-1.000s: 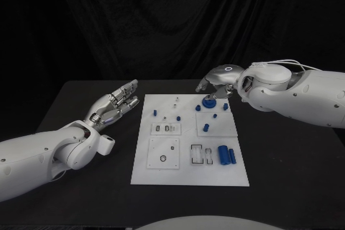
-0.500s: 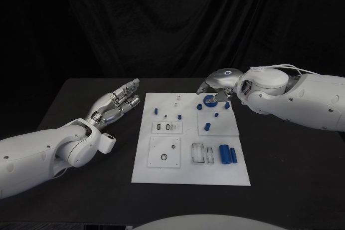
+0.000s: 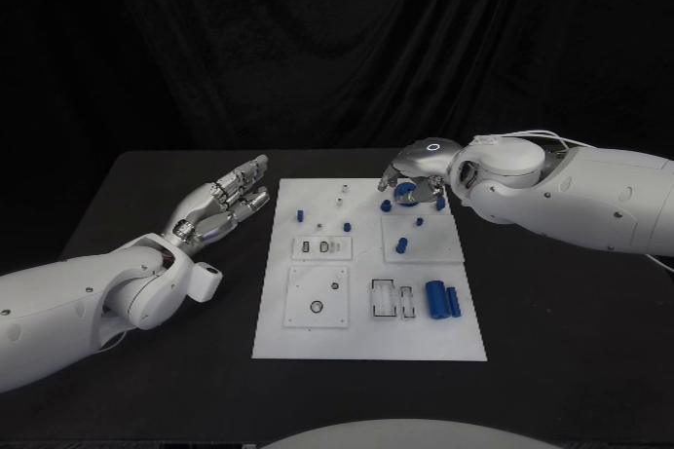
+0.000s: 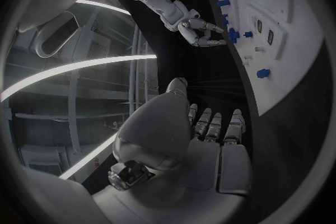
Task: Assemble the parts on the task board
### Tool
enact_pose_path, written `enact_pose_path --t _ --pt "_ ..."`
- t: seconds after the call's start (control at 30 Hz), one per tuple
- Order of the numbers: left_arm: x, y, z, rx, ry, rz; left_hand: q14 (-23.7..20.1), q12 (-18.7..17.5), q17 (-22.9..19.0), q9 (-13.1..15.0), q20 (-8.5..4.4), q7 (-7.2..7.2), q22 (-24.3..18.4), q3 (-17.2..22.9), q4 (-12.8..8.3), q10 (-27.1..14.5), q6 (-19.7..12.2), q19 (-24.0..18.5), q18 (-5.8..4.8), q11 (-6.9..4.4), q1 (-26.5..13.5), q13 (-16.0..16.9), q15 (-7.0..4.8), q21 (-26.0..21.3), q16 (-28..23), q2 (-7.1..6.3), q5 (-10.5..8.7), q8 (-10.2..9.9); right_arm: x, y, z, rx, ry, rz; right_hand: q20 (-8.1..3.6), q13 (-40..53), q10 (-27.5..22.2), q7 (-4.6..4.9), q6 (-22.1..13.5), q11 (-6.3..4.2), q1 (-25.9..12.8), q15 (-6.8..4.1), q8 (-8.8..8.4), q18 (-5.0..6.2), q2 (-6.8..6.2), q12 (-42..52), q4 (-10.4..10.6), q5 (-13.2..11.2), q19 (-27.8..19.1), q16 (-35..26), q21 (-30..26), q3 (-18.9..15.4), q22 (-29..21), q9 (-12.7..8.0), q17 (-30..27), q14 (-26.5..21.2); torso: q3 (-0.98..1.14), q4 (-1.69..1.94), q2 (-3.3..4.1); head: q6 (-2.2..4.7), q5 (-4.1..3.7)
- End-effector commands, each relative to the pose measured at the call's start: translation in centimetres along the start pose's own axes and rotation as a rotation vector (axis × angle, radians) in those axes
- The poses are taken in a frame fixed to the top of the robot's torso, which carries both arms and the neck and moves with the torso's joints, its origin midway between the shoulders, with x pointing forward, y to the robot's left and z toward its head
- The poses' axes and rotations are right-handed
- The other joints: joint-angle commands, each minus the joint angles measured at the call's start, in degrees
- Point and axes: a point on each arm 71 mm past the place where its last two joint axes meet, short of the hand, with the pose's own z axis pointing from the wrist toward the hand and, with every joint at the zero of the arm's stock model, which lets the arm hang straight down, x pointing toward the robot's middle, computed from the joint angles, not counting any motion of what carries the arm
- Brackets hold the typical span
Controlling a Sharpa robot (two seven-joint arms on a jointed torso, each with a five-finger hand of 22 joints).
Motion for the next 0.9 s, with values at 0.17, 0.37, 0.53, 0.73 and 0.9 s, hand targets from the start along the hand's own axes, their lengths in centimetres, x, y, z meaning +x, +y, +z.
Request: enact_pose_path --t 0.17,0.37,0.53,0.73,0.9 --pt "0.14 -1.20 0.09 0.162 0.026 -0.015 0.0 0.1 -0.1 0.0 0.33 0.41 0.0 0.5 0.0 -0.2 0.3 0.0 0.99 0.45 0.7 -0.1 0.58 -0.2 -0.2 0.15 0.25 -0.2 0.49 0.14 0.37 -0.013 -0.029 -0.006 -0.10 0.1 1.2 0.05 1.1 0.01 -0.6 0.07 0.49 -0.87 -0.16 -0.1 0.1 0.3 0.2 0.1 0.2 1.0 0.1 0.4 0.0 0.3 0.02 0.14 0.55 0.27 -0.21" --pt "0.06 -1.07 0.13 0.153 0.031 -0.019 0.0 0.1 -0.1 0.0 0.44 0.49 0.0 0.6 -0.1 -0.2 0.1 -0.1 1.00 0.59 0.8 -0.1 0.71 -0.2 -0.2 0.17 0.26 -0.2 0.83 0.35 0.65 -0.018 -0.034 -0.003 -0.13 0.1 1.9 0.11 1.4 -0.04 -0.7 0.02 0.57 -1.01 -0.40 0.0 0.2 0.2 0.5 0.2 0.6 1.4 0.8 0.5 0.2 0.5 0.01 0.17 0.48 -0.02 -0.04" --pt "0.00 -1.00 0.14 0.147 0.033 -0.021 0.0 0.1 -0.1 0.0 0.47 0.50 0.0 0.6 -0.1 -0.3 0.1 -0.1 0.99 0.65 0.8 -0.1 0.77 -0.2 -0.2 0.18 0.26 -0.2 0.97 0.52 0.80 -0.023 -0.038 -0.002 -0.14 0.1 2.0 0.14 1.7 -0.03 -0.7 0.01 0.67 -1.03 -0.47 0.0 0.3 0.2 0.6 0.3 0.6 1.7 0.9 0.6 0.3 0.6 -0.03 0.12 0.53 -0.10 -0.04" --pt "-0.03 -0.93 0.13 0.140 0.036 -0.023 0.1 0.1 -0.1 0.2 0.80 1.32 0.0 0.9 -0.2 -0.3 1.3 -0.1 0.99 1.01 1.0 -0.1 1.14 -0.2 -0.2 0.19 0.23 0.0 1.05 0.48 0.96 -0.024 -0.041 -0.003 -0.14 0.0 2.4 0.40 4.8 0.11 -0.7 0.00 1.82 -1.10 -1.17 -0.7 0.3 3.0 0.7 -0.2 0.8 4.2 1.4 1.8 -0.1 0.7 -0.10 0.11 0.58 -0.14 -0.11" --pt "-0.04 -0.88 0.14 0.136 0.039 -0.026 0.0 0.0 -0.1 0.2 0.82 1.41 0.0 0.9 -0.2 -0.4 1.4 -0.1 0.99 1.03 1.0 -0.1 1.15 -0.2 -0.2 0.19 0.22 0.0 1.21 0.27 1.02 -0.016 -0.031 -0.004 -0.14 0.0 2.7 0.62 5.5 0.15 -0.8 0.07 1.98 -1.03 -1.63 -0.9 0.3 4.1 0.6 -0.6 0.6 5.4 1.3 2.3 -0.5 0.6 -0.09 0.05 0.61 -0.21 -0.08"
